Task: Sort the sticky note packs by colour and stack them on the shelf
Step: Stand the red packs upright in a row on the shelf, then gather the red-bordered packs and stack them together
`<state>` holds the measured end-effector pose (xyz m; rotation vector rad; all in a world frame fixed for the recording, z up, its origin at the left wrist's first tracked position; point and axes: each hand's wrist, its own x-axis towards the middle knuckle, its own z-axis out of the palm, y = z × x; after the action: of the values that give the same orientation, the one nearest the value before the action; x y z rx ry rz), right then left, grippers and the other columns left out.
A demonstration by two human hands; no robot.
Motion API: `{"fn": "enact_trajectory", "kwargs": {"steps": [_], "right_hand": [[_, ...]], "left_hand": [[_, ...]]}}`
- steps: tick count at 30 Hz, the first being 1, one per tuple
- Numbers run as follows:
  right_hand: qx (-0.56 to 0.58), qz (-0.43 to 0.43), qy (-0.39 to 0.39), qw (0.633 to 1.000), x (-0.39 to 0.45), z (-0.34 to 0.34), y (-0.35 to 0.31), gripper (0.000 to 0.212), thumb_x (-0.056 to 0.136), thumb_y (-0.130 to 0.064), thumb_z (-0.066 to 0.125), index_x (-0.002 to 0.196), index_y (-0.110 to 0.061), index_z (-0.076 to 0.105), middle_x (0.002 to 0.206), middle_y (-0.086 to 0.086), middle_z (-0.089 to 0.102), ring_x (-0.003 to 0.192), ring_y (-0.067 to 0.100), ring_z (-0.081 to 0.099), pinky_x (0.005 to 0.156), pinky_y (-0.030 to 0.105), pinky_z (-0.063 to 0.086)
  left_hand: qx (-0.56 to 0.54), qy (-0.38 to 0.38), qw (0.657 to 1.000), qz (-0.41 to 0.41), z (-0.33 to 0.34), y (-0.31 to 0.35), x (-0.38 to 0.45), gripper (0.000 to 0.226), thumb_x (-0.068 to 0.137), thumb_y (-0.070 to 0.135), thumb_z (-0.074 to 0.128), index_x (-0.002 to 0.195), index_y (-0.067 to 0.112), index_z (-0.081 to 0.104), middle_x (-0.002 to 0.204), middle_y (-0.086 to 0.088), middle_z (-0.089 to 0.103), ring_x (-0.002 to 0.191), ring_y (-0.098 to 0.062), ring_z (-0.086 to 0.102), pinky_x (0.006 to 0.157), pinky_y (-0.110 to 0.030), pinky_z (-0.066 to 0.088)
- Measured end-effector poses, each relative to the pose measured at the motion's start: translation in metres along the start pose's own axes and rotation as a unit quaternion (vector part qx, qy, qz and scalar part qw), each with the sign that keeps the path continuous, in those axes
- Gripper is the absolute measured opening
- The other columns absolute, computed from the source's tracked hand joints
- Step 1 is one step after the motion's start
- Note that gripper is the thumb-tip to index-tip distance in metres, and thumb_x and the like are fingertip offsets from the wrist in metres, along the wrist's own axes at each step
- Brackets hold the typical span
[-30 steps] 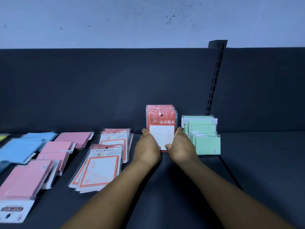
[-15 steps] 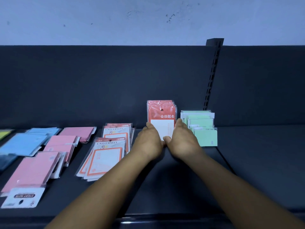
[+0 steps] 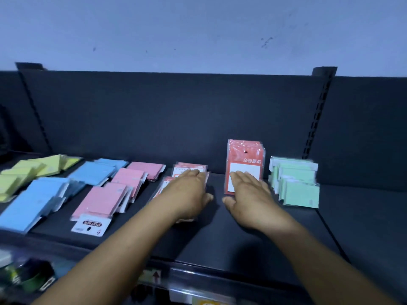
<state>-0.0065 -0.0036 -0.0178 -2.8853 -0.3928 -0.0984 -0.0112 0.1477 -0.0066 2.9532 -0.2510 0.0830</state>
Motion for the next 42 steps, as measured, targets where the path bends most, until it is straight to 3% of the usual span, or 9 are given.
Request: {"fn": "enact_trajectory", "kwargs": {"steps": [12, 16, 23, 26, 29, 33, 35, 39, 42], "right_hand": [[0.056, -0.082, -0.061, 0.993, 0.019, 0.022, -0.032, 0.065, 0.092, -0.043, 0.050, 0.148, -0.019, 0.026, 0.151, -0.001, 0.034, 0.140, 0.021, 0.029, 0.115, 0.036, 0.024], [0.105, -0.025, -0.080, 0.991, 0.040, 0.029, -0.041, 0.062, 0.092, -0.044, 0.049, 0.144, -0.016, 0.031, 0.146, 0.004, 0.043, 0.132, 0.026, 0.041, 0.107, 0.037, 0.037], [0.160, 0.119, -0.076, 0.977, 0.091, 0.057, -0.059, 0.081, 0.083, -0.063, 0.039, 0.148, -0.017, 0.027, 0.140, 0.005, 0.052, 0.127, 0.031, 0.049, 0.101, 0.039, 0.043], [0.158, 0.185, -0.065, 0.968, 0.101, 0.058, -0.067, 0.074, 0.090, -0.061, 0.037, 0.145, -0.011, 0.031, 0.140, 0.007, 0.051, 0.130, 0.034, 0.043, 0.105, 0.039, 0.038], [0.191, 0.231, -0.053, 0.953, 0.109, 0.058, -0.071, 0.069, 0.092, -0.057, 0.042, 0.141, -0.009, 0.035, 0.140, 0.009, 0.049, 0.131, 0.033, 0.041, 0.104, 0.039, 0.039], [0.238, 0.251, -0.008, 0.938, 0.116, 0.058, -0.074, 0.052, 0.089, -0.047, 0.056, 0.124, -0.010, 0.048, 0.125, 0.008, 0.058, 0.116, 0.029, 0.055, 0.090, 0.035, 0.049], [0.275, 0.257, 0.014, 0.926, 0.119, 0.058, -0.076, 0.034, 0.087, -0.037, 0.063, 0.108, -0.013, 0.053, 0.110, 0.005, 0.062, 0.100, 0.026, 0.061, 0.074, 0.030, 0.050], [0.351, 0.274, 0.033, 0.895, 0.125, 0.058, -0.074, 0.021, 0.082, -0.020, 0.072, 0.076, -0.014, 0.053, 0.085, 0.004, 0.063, 0.080, 0.022, 0.063, 0.069, 0.030, 0.051], [0.405, 0.285, 0.029, 0.868, 0.129, 0.056, -0.070, 0.019, 0.079, -0.011, 0.074, 0.075, -0.010, 0.056, 0.082, 0.007, 0.065, 0.077, 0.024, 0.064, 0.064, 0.027, 0.049]], "left_hand": [[-0.021, -0.035, 0.989, -0.140, 0.000, -0.047, -0.012, 0.059, 0.096, 0.043, 0.046, 0.146, 0.016, 0.029, 0.152, -0.005, 0.033, 0.135, -0.023, 0.038, 0.105, -0.030, 0.032], [-0.044, -0.050, 0.984, -0.168, 0.000, -0.062, 0.005, 0.050, 0.098, 0.043, 0.042, 0.136, 0.011, 0.039, 0.136, -0.012, 0.052, 0.121, -0.029, 0.051, 0.088, -0.030, 0.038], [-0.112, -0.103, 0.982, -0.110, 0.004, -0.088, 0.042, 0.053, 0.099, 0.045, 0.038, 0.138, 0.008, 0.038, 0.139, -0.010, 0.051, 0.125, -0.029, 0.049, 0.099, -0.032, 0.037], [-0.165, -0.109, 0.978, -0.071, 0.007, -0.102, 0.063, 0.040, 0.098, 0.041, 0.042, 0.111, 0.007, 0.058, 0.113, -0.016, 0.065, 0.102, -0.031, 0.061, 0.082, -0.030, 0.043], [-0.224, -0.100, 0.967, -0.062, 0.007, -0.108, 0.075, 0.021, 0.097, 0.035, 0.046, 0.093, 0.016, 0.053, 0.091, -0.006, 0.064, 0.083, -0.025, 0.061, 0.072, -0.026, 0.043], [-0.312, -0.064, 0.941, -0.116, 0.013, -0.109, 0.090, 0.029, 0.087, 0.017, 0.060, 0.112, 0.006, 0.049, 0.099, -0.010, 0.066, 0.083, -0.024, 0.065, 0.068, -0.031, 0.051], [-0.333, -0.067, 0.930, -0.139, 0.016, -0.109, 0.097, 0.026, 0.080, 0.008, 0.062, 0.105, 0.002, 0.056, 0.095, -0.015, 0.068, 0.079, -0.026, 0.067, 0.066, -0.032, 0.054], [-0.397, -0.080, 0.901, -0.158, 0.018, -0.113, 0.105, 0.010, 0.078, 0.001, 0.067, 0.080, 0.003, 0.057, 0.073, -0.013, 0.062, 0.061, -0.024, 0.059, 0.057, -0.027, 0.047], [-0.451, -0.082, 0.872, -0.170, 0.015, -0.115, 0.103, 0.021, 0.079, -0.004, 0.068, 0.067, 0.005, 0.053, 0.057, -0.007, 0.054, 0.043, -0.015, 0.051, 0.040, -0.017, 0.039]]}}
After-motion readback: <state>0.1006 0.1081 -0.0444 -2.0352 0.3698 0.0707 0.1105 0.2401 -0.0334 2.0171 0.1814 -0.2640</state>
